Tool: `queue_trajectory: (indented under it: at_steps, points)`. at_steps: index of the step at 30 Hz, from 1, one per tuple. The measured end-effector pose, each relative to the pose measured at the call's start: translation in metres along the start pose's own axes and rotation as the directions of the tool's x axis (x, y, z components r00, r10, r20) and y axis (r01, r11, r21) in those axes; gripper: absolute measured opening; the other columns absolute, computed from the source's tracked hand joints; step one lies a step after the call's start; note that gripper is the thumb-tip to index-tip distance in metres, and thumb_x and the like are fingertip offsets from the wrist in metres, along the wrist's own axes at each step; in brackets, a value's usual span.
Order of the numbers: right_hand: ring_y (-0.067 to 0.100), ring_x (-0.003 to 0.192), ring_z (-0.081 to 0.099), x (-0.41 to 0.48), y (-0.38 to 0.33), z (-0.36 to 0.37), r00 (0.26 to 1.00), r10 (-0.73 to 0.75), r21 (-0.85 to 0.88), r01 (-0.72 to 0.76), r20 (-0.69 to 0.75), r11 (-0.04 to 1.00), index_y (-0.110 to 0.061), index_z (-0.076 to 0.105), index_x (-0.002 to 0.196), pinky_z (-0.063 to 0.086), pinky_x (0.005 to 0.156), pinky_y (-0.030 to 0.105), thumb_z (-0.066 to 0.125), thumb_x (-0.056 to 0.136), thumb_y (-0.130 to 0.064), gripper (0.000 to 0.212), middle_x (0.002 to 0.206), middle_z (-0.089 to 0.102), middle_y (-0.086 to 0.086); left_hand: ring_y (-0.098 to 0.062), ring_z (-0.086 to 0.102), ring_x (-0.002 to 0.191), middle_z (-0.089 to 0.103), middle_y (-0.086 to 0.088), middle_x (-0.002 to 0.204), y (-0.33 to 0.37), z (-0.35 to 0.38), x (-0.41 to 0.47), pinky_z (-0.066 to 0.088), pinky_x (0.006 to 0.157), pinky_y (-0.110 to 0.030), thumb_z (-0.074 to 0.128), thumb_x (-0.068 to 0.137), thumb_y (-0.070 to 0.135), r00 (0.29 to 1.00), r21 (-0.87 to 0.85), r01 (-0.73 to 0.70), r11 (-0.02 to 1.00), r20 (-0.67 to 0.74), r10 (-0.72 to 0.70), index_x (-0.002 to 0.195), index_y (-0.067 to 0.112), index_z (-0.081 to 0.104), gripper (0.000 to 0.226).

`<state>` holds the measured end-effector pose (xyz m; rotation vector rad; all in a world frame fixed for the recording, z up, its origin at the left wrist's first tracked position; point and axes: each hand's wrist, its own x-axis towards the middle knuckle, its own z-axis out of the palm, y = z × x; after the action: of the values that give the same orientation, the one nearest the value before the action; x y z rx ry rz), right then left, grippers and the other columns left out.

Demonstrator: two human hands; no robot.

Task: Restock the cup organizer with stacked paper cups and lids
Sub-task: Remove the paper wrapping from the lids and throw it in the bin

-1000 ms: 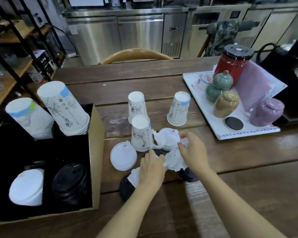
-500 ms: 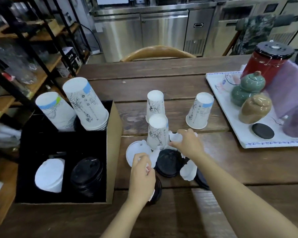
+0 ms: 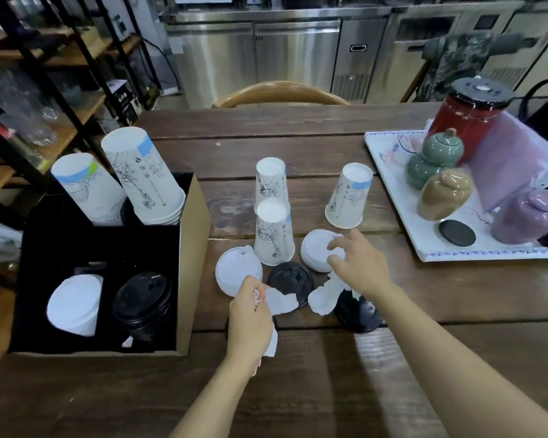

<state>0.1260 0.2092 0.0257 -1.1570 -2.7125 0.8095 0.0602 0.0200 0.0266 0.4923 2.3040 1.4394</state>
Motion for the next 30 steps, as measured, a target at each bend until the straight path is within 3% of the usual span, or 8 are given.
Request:
queue_trajectory:
  at_steps: [3, 5, 9, 12, 17, 21, 26, 30]
  points:
    - [0.026, 0.108, 0.055, -0.012, 0.008, 0.002, 0.986, 0.041, -0.200, -0.008, 0.160, 0.980, -0.016, 0.054, 0.122, 0.043, 0.080, 0.036, 0.059, 0.073, -0.065, 0.070, 0.127, 0.041, 0.001, -0.014, 0.025, 0.057, 0.030, 0.000, 0.061, 0.003, 0.010, -0.007, 0.021, 0.049, -0.022, 0.030, 0.086, -0.012, 1.000, 0.004, 0.023, 1.000, 0.011, -0.023, 0.064, 0.018, 0.032, 0.037]
    - [0.025, 0.101, 0.055, -0.018, 0.013, 0.005, 0.981, 0.041, -0.237, 0.006, 0.192, 0.972, -0.013, 0.055, 0.116, 0.045, 0.076, 0.036, 0.064, 0.064, -0.070, 0.078, 0.117, 0.039, 0.002, -0.015, 0.024, 0.058, 0.030, 0.000, 0.062, 0.002, 0.014, -0.010, 0.021, 0.051, -0.026, 0.031, 0.086, -0.012, 0.999, 0.007, 0.034, 0.999, 0.017, -0.034, 0.064, 0.018, 0.032, 0.037]
    - [0.026, 0.084, 0.052, -0.026, 0.023, 0.014, 0.977, 0.024, -0.284, 0.038, 0.211, 0.958, -0.012, 0.054, 0.097, 0.047, 0.071, 0.036, 0.064, 0.077, -0.051, 0.045, 0.114, 0.039, 0.006, -0.015, 0.028, 0.059, 0.033, -0.001, 0.064, 0.001, 0.017, -0.017, 0.025, 0.051, -0.024, 0.035, 0.087, -0.008, 0.999, 0.012, 0.042, 0.999, 0.030, -0.042, 0.069, 0.016, 0.035, 0.030]
    - [0.026, 0.082, 0.053, -0.030, 0.027, 0.018, 0.987, -0.034, -0.163, 0.060, 0.155, 0.985, -0.009, 0.059, 0.093, 0.044, 0.069, 0.032, 0.057, 0.086, -0.028, 0.020, 0.108, 0.042, 0.005, -0.013, 0.030, 0.059, 0.034, 0.000, 0.065, 0.002, 0.015, -0.024, 0.026, 0.051, -0.022, 0.036, 0.090, -0.006, 0.998, -0.002, 0.049, 0.999, 0.028, -0.049, 0.071, 0.013, 0.038, 0.027]
    - [0.020, 0.069, 0.039, -0.031, 0.023, 0.010, 0.997, -0.077, 0.152, 0.075, 0.005, 0.985, -0.008, 0.041, 0.063, 0.028, 0.056, 0.029, 0.054, 0.082, -0.008, 0.023, 0.078, 0.037, -0.002, -0.011, 0.032, 0.059, 0.036, 0.000, 0.065, 0.001, 0.002, -0.037, 0.027, 0.051, -0.021, 0.035, 0.091, -0.005, 0.995, -0.021, 0.088, 0.996, -0.034, -0.089, 0.071, 0.016, 0.038, 0.029]
    - [0.020, 0.061, 0.033, -0.042, 0.006, 0.005, 0.996, -0.016, 0.294, 0.040, -0.084, 0.955, -0.011, 0.037, 0.063, 0.024, 0.052, 0.032, 0.051, 0.082, -0.008, 0.024, 0.061, 0.038, 0.003, -0.014, 0.030, 0.060, 0.033, 0.000, 0.067, -0.003, -0.011, -0.047, 0.026, 0.054, -0.024, 0.035, 0.088, -0.006, 0.990, -0.058, 0.106, 0.993, -0.083, -0.111, 0.074, 0.012, 0.038, 0.023]
    - [0.013, 0.062, 0.037, -0.076, -0.039, 0.009, 0.991, -0.134, 0.461, 0.124, -0.010, 0.879, -0.012, 0.042, 0.088, 0.031, 0.055, 0.020, 0.053, 0.087, -0.015, 0.012, 0.071, 0.043, -0.004, -0.009, 0.046, 0.071, 0.046, 0.007, 0.080, -0.001, -0.035, -0.058, 0.038, 0.061, -0.016, 0.052, 0.090, 0.010, 0.988, -0.159, 0.011, 0.987, -0.153, -0.036, 0.095, 0.013, 0.046, 0.008]
    - [0.019, 0.092, 0.050, -0.103, -0.078, 0.033, 0.972, -0.230, 0.451, 0.187, 0.042, 0.873, -0.006, 0.056, 0.097, 0.033, 0.065, 0.013, 0.058, 0.083, -0.010, 0.015, 0.103, 0.058, 0.008, -0.004, 0.049, 0.072, 0.054, 0.007, 0.081, -0.014, -0.067, -0.077, 0.037, 0.058, -0.004, 0.061, 0.088, 0.021, 0.979, -0.192, -0.045, 0.980, -0.202, 0.005, 0.088, 0.014, 0.053, 0.011]
